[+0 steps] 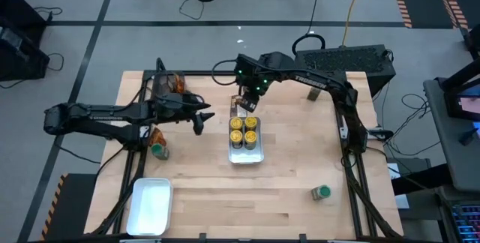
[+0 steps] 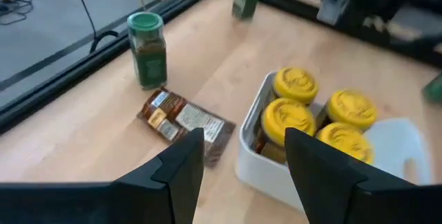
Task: Sort spices by type
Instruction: Put the right brown spice pouch into the black transparent bin
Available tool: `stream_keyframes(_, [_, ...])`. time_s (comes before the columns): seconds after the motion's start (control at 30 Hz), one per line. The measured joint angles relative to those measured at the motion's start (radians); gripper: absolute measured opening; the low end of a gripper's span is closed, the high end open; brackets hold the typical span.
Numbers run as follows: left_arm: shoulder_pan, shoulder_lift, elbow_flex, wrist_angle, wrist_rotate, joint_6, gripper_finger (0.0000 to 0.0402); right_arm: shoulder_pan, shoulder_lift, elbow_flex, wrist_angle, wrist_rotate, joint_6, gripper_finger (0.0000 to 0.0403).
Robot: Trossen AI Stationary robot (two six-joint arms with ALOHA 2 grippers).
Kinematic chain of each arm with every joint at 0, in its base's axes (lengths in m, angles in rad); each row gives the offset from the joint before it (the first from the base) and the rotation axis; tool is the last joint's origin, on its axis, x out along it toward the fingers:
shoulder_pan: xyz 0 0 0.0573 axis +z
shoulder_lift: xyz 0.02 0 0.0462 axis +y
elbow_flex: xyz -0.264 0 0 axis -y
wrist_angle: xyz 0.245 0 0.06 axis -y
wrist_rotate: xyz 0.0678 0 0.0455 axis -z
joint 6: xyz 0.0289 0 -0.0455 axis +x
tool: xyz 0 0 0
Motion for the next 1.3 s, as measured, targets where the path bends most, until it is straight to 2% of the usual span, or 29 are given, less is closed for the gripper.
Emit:
stream_keyframes(0.13, [0.039,0.097,0.052,-0.018,0.009,0.144,0.0205,0.016,-0.037,0.001,-0.023,0.01,0.016,0.0137])
stream_keyframes(0.3, [0.073,0.26,0.125,-0.005,0.01,0.417,0.0205,0.046,-0.098,0.001,-0.085,0.079,0.062,0.0137])
stream_keyframes(0.4, [0.104,0.363,0.149,-0.011,0.006,0.517,0.0205,0.067,-0.143,0.001,-0.131,0.124,0.11,0.0137])
stream_keyframes(0.53, [0.141,0.481,0.189,-0.003,0.066,0.511,0.0205,0.111,-0.214,0.001,-0.201,0.201,0.197,0.0137])
stream_keyframes(0.67, [0.139,0.561,0.198,0.024,0.148,0.495,0.0205,0.165,-0.293,-0.012,-0.227,0.327,0.286,0.0137])
stream_keyframes(0.9, [0.092,0.648,0.2,0.081,0.153,0.587,0.0205,0.24,-0.45,-0.109,-0.232,0.429,0.447,0.0137])
stream_keyframes(1.13, [0.084,0.71,0.2,0.209,0.099,0.602,0.0205,0.28,-0.606,-0.316,-0.229,0.469,0.617,0.0137])
stream_keyframes(1.3, [0.097,0.755,0.2,0.225,0.095,0.666,0.0205,0.298,-0.709,-0.515,-0.202,0.463,0.729,0.0137])
